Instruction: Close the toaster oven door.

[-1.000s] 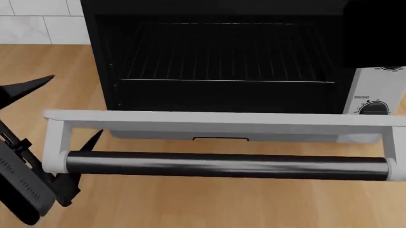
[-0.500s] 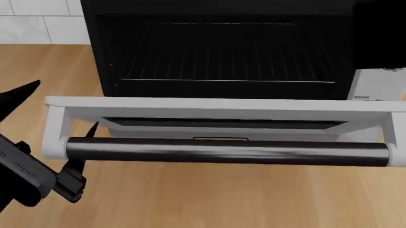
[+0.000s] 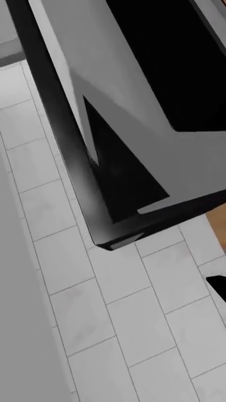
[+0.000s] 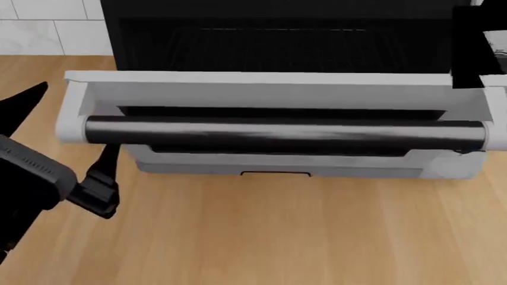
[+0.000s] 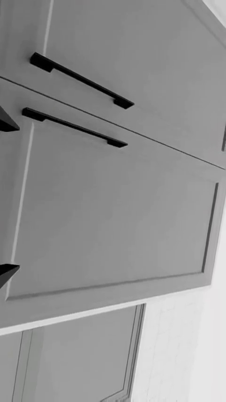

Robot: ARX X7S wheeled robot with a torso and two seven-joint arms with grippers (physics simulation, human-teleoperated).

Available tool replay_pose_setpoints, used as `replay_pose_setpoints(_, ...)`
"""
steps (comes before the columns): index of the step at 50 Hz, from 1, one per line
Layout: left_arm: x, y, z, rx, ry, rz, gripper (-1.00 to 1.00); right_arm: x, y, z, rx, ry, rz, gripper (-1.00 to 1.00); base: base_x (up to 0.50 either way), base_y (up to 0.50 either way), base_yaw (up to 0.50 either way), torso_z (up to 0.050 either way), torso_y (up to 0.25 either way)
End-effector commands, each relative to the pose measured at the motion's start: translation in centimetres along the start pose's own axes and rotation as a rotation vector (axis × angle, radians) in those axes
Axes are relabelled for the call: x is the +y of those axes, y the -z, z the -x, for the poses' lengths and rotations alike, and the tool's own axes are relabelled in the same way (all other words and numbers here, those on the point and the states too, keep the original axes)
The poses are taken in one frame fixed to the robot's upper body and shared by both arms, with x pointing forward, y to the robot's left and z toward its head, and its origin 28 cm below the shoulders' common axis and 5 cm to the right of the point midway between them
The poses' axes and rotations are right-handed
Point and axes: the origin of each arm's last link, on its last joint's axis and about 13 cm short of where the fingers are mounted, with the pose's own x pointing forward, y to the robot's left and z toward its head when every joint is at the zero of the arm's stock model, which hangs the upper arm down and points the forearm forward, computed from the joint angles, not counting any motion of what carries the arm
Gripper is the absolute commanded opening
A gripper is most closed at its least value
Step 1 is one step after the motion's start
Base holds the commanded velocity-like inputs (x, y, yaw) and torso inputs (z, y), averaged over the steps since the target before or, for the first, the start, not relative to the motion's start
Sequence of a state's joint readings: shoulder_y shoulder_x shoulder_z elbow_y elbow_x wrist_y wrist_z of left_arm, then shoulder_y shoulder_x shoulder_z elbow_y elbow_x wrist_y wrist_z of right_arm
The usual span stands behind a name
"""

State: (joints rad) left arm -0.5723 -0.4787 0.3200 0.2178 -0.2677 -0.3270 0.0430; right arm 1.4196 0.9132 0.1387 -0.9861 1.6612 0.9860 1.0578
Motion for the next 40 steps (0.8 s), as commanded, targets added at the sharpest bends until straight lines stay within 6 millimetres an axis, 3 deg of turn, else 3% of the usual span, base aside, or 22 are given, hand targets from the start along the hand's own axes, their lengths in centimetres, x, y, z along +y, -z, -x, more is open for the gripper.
replay_pose_setpoints(1, 0.2, -1.3, -1.3, -0.002, -0.051, 0.023, 1.0, 0.0, -0.1, 0.0, -0.004, 0.002, -0.003, 1.0, 0.0, 0.0, 0.0, 0.0, 0.0)
replay_pose_setpoints(40, 0.9, -2.7, -5.8, 0.101, -0.061, 0.048, 1.0, -0.2, -0.1, 0.1, -0.006, 0.01, -0.006, 1.0, 0.0, 0.0, 0.0, 0.0, 0.001)
